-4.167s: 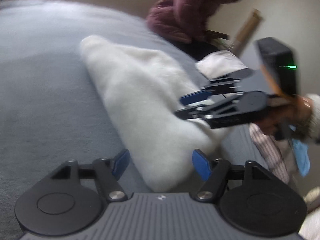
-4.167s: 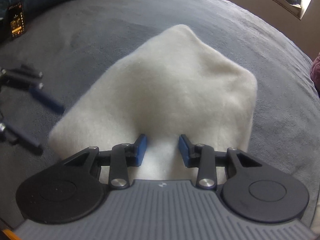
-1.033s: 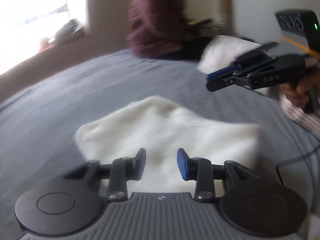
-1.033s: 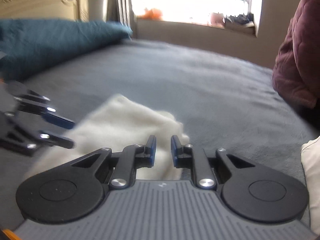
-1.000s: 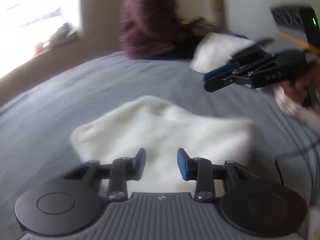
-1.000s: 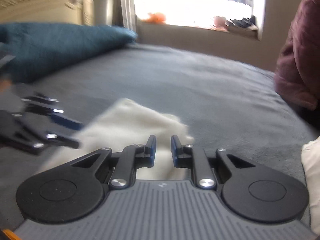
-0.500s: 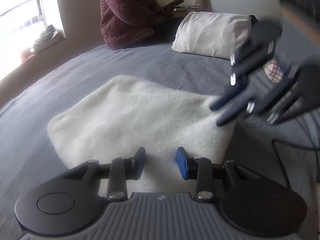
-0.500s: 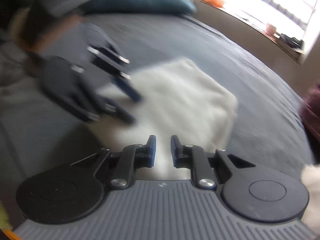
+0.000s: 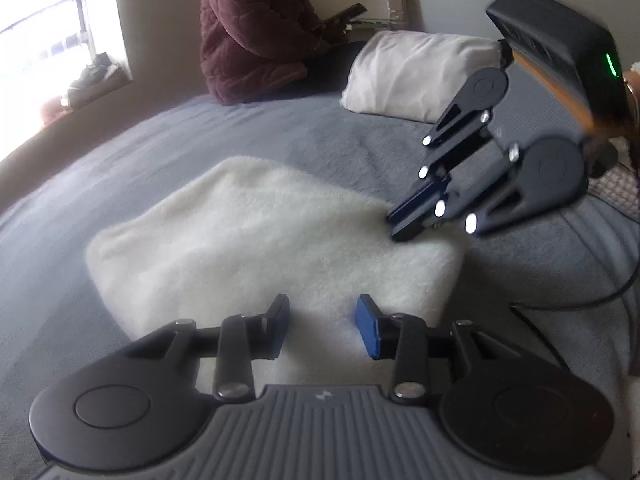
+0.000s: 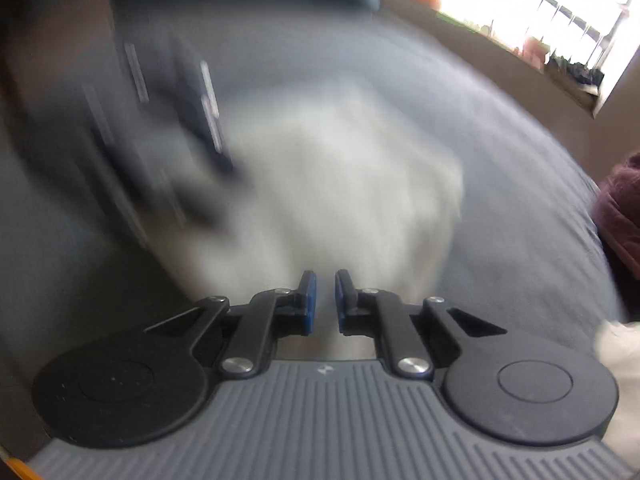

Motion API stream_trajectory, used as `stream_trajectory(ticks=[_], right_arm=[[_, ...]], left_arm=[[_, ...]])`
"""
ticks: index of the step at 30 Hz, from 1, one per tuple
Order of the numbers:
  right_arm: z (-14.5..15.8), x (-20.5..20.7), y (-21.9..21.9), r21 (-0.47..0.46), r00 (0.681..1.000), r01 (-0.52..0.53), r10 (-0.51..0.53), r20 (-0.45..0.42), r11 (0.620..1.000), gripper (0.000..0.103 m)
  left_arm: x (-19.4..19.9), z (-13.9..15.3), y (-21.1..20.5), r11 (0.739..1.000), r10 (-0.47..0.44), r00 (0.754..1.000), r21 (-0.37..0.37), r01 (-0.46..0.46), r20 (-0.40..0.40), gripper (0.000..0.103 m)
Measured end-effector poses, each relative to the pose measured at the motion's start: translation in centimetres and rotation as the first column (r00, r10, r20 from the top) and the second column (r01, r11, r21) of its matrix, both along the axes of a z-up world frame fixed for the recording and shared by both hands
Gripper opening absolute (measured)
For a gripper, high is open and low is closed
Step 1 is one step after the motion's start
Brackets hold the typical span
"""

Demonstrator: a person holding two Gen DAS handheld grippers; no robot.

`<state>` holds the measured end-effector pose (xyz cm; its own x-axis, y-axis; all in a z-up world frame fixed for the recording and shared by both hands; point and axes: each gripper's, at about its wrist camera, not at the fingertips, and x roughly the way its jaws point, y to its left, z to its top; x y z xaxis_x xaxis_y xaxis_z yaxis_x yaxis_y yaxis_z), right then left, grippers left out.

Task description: Fold clothes

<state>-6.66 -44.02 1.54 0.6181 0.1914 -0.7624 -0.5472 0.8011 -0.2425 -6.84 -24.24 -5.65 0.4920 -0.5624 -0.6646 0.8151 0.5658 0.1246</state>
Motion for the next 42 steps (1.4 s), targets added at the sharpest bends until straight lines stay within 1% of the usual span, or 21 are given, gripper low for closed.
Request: stream_trajectory(ticks=[1, 2, 3, 5, 8, 9, 11, 14, 16, 17, 18, 19, 22, 24, 27, 30, 34, 36, 38, 40, 42], right_arm=[[0.7, 0.4, -0.7, 0.055, 1.000, 0.029, -0.029, -0.009, 0.998, 0.005], [1.3, 0.8, -1.4, 0.110, 0.998, 0.059, -0.057, -0.019, 0.992, 0.000], [2.3, 0.9, -1.2, 0.117, 0.998, 0.057, -0.060, 0.022, 0.991, 0.003], [4.3, 1.4, -0.3, 0.138, 0.995, 0.035, -0.048, 0.091, 0.990, 0.003], [3.4, 2.7, 1.1, 0.103, 0.992, 0.023, -0.036, 0.123, 0.994, 0.003], [1.8, 3.3, 1.2, 0.058, 0.995, 0.052, -0.057, 0.086, 0.997, 0.003], [0.9, 3.6, 1.2, 0.031, 0.994, 0.077, -0.079, 0.070, 0.997, 0.002], [-0.1, 4.0, 1.1, -0.002, 0.992, 0.110, -0.109, 0.057, 0.994, 0.002], [1.7, 4.3, 1.8, 0.016, 0.987, 0.117, -0.118, 0.104, 0.993, 0.003], [2.1, 4.5, 1.9, 0.028, 0.984, 0.119, -0.121, 0.129, 0.993, 0.003], [2.4, 4.7, 2.0, 0.040, 0.980, 0.120, -0.124, 0.153, 0.992, 0.003], [2.7, 4.9, 2.1, 0.052, 0.976, 0.120, -0.127, 0.178, 0.991, 0.003], [0.1, 6.2, 1.4, 0.060, 0.980, 0.169, -0.174, 0.095, 0.984, 0.003], [-1.8, 7.2, 0.8, 0.062, 0.978, 0.203, -0.206, 0.034, 0.977, 0.003], [1.3, 8.6, 0.8, 0.119, 0.971, 0.226, -0.232, 0.046, 0.967, 0.003], [2.2, 10.2, 0.8, 0.153, 0.964, 0.231, -0.247, 0.101, 0.961, 0.004], [-2.8, 12.3, 0.5, 0.127, 0.966, 0.252, -0.258, 0.027, 0.959, 0.004], [-1.6, 13.3, 0.7, 0.132, 0.962, 0.273, -0.272, -0.026, 0.953, 0.004], [0.7, 13.8, 0.7, 0.183, 0.958, 0.285, -0.287, -0.012, 0.941, 0.005], [1.8, 14.5, 0.6, 0.212, 0.954, 0.291, -0.301, 0.016, 0.933, 0.005], [0.4, 15.4, 0.5, 0.194, 0.949, 0.305, -0.314, 0.014, 0.932, 0.005]], left_arm=[[0.0, 0.0, -0.1, 1.000, 0.005, 1.000, 0.000, -0.005, -0.003, 0.039], [0.0, -0.1, -0.1, 1.000, 0.005, 1.000, -0.002, -0.005, -0.005, 0.040], [0.0, -0.1, 0.0, 1.000, 0.006, 1.000, -0.004, -0.006, -0.008, 0.040], [0.0, -0.2, 0.1, 1.000, 0.006, 1.000, -0.011, -0.006, -0.008, 0.040], [0.0, -0.1, 0.1, 1.000, 0.007, 1.000, -0.016, -0.008, -0.012, 0.041], [0.0, 0.2, 0.3, 1.000, 0.004, 1.000, -0.026, -0.004, -0.017, 0.042], [0.2, 1.2, 1.0, 0.998, 0.019, 1.000, -0.055, -0.020, -0.017, 0.043], [0.7, 2.4, 2.4, 0.991, 0.070, 0.998, -0.111, -0.069, -0.002, 0.050], [1.3, 1.9, 2.6, 0.993, 0.089, 0.996, -0.074, -0.088, 0.000, 0.050], [1.7, 1.2, 2.4, 0.994, 0.100, 0.995, -0.045, -0.101, -0.028, 0.050], [1.9, 0.4, 2.3, 0.993, 0.107, 0.993, -0.033, -0.109, -0.053, 0.050], [1.7, 0.1, 2.3, 0.993, 0.109, 0.993, -0.040, -0.110, -0.044, 0.050], [1.2, 0.1, 2.1, 0.995, 0.089, 0.996, -0.037, -0.090, -0.021, 0.051], [1.3, 0.2, 2.4, 0.994, 0.102, 0.994, -0.040, -0.103, -0.037, 0.051], [1.4, 0.2, 2.7, 0.993, 0.103, 0.994, -0.049, -0.105, -0.047, 0.051], [1.3, 0.3, 2.3, 0.992, 0.112, 0.993, -0.046, -0.114, -0.049, 0.054], [1.6, 0.6, 2.0, 0.993, 0.109, 0.992, -0.030, -0.111, -0.064, 0.055], [2.0, 0.9, 1.9, 0.993, 0.112, 0.990, -0.020, -0.115, -0.082, 0.055], [1.8, 0.8, 1.8, 0.993, 0.117, 0.990, -0.023, -0.119, -0.081, 0.056], [1.7, 0.7, 1.7, 0.992, 0.121, 0.990, -0.025, -0.123, -0.079, 0.056], [1.6, 0.7, 1.5, 0.991, 0.126, 0.989, -0.026, -0.128, -0.076, 0.057]])
